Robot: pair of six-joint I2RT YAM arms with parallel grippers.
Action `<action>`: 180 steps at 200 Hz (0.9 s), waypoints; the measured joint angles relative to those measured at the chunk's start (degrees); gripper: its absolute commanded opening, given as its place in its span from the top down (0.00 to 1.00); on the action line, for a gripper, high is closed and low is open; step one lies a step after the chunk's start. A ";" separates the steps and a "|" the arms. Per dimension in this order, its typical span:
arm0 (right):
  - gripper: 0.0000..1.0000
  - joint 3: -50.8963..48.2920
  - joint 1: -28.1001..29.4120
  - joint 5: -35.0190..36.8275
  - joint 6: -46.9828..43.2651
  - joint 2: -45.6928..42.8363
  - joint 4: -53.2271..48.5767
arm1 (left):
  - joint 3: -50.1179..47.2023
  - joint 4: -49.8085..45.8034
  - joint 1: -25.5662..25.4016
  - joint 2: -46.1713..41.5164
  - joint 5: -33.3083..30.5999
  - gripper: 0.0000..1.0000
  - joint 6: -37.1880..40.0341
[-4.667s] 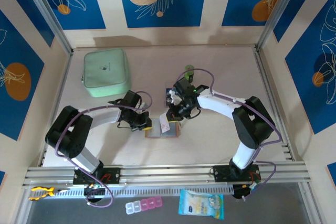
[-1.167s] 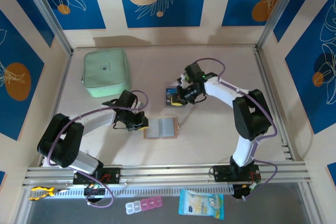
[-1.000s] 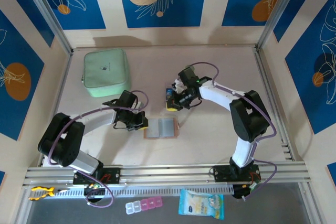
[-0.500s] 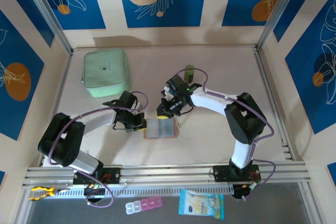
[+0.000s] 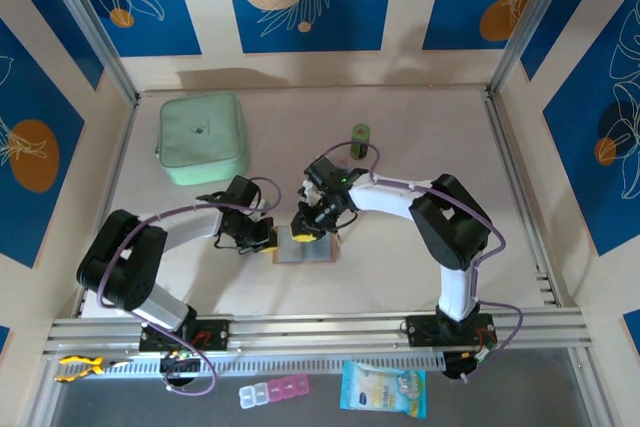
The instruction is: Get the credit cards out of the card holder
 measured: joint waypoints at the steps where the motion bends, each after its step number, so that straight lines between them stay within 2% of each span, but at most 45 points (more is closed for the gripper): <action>1: 0.79 0.00 0.07 0.02 0.00 0.11 0.00 | 0.00 0.00 0.02 0.00 0.00 1.00 0.02; 180: 0.77 3.74 2.03 5.35 -0.02 4.74 -2.38 | -0.11 0.17 0.39 0.07 0.24 1.00 0.46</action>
